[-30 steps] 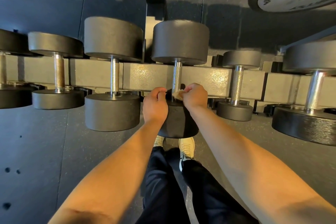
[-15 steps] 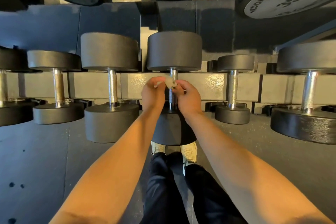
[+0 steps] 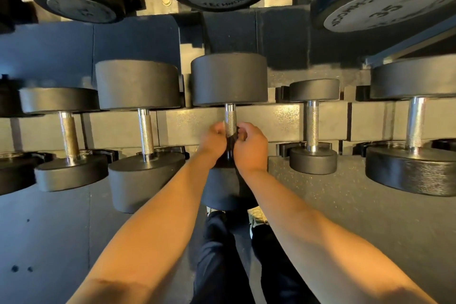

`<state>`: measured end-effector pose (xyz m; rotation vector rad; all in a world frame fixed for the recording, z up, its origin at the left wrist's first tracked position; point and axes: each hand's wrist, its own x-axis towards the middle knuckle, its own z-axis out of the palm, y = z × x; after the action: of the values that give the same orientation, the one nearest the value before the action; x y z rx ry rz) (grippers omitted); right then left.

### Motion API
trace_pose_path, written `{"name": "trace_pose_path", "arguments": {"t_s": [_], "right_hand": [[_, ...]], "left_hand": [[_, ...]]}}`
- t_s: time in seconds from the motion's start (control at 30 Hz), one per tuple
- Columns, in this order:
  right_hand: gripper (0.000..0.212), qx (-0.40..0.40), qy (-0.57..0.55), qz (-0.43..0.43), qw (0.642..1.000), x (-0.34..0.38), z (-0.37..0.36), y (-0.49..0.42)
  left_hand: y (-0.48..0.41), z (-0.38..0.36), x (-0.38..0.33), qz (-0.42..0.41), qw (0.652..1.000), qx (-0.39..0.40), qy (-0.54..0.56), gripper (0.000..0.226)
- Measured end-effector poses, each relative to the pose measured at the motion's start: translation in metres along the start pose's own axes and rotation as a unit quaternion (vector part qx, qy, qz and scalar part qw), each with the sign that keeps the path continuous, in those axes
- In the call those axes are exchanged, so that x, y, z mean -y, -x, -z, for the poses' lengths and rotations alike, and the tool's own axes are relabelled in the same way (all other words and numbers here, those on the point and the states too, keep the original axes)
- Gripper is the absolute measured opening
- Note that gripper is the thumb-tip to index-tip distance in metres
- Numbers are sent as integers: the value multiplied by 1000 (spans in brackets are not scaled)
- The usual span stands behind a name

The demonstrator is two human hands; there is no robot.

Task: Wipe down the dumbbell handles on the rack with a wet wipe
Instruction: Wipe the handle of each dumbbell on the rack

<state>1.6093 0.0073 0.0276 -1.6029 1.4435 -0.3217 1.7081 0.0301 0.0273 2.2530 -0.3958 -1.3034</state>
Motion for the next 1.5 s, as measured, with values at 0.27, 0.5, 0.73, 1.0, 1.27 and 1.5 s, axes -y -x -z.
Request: {"name": "trace_pose_path", "arguments": {"t_s": [0.27, 0.5, 0.73, 1.0, 1.27, 1.5], "right_hand": [[23, 11, 33, -31, 999, 6, 4, -1], [24, 32, 38, -69, 996, 11, 16, 4], [23, 137, 33, -157, 978, 42, 47, 24], [31, 94, 16, -138, 986, 145, 112, 59], [15, 47, -87, -115, 988, 220, 135, 91], [23, 13, -174, -111, 978, 242, 151, 101]], "left_hand": [[-2, 6, 1, 61, 960, 153, -227, 20], [15, 12, 5, 57, 964, 112, -234, 21], [60, 20, 3, 51, 988, 76, -120, 23], [139, 72, -69, -82, 995, 42, 41, 18], [182, 131, -116, -161, 984, 22, 69, 16], [200, 156, -133, -230, 972, -21, 35, 17]]}}
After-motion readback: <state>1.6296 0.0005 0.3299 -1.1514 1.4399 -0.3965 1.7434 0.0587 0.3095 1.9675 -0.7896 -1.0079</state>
